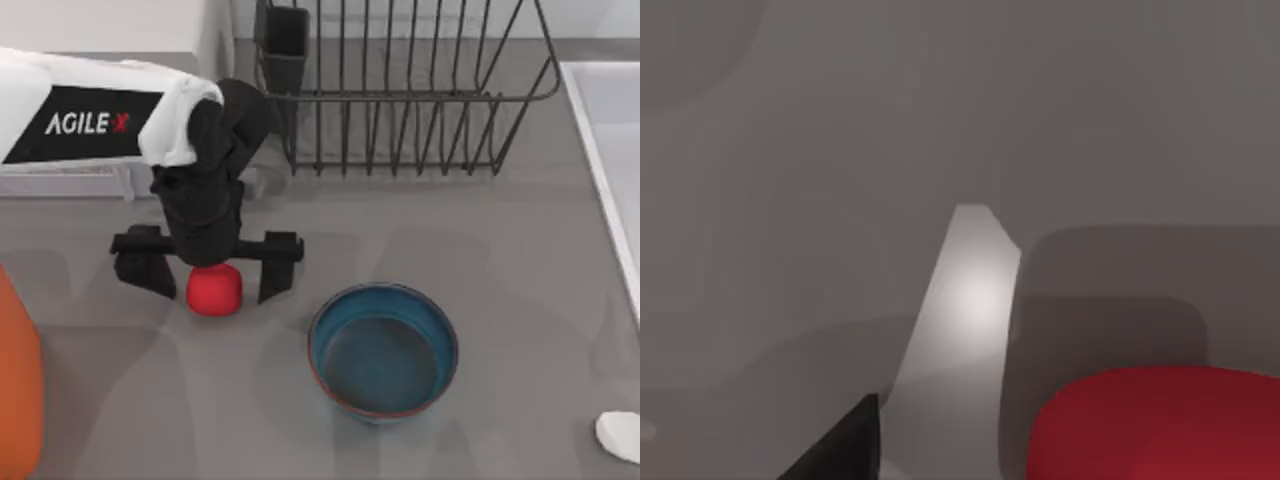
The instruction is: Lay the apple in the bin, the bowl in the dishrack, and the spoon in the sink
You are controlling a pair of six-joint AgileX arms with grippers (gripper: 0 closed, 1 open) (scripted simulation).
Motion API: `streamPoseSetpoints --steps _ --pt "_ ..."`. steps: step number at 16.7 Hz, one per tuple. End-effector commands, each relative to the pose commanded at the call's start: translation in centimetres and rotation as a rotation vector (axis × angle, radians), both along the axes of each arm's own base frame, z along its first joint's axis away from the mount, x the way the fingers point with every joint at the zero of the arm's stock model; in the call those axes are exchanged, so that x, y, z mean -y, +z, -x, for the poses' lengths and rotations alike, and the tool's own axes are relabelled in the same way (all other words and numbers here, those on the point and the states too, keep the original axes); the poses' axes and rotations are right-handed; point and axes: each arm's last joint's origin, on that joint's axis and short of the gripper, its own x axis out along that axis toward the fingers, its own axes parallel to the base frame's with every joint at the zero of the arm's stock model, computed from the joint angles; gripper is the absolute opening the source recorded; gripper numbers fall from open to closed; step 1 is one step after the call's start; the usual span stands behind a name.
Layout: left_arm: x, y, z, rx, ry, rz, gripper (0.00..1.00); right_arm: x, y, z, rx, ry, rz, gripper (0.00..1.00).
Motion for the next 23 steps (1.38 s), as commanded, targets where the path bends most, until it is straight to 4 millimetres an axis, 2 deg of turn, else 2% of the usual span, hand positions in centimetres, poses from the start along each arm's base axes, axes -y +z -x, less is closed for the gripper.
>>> streamPoseSetpoints --steps 9,17,20,23 --pt "0.0 0.0 0.0 0.000 0.000 0.000 0.02 0.0 0.0 0.0 0.000 0.000 0.000 1.00" --pt "0.0 0.0 0.0 0.000 0.000 0.000 0.00 0.0 0.0 0.0 0.000 0.000 0.000 1.00" --pt "0.0 1.2 -0.2 0.018 -0.004 0.000 0.00 0.0 0.0 0.0 0.000 0.000 0.000 1.00" --pt "0.2 4.0 -0.5 0.018 -0.003 0.000 0.00 0.0 0.0 0.0 0.000 0.000 0.000 1.00"
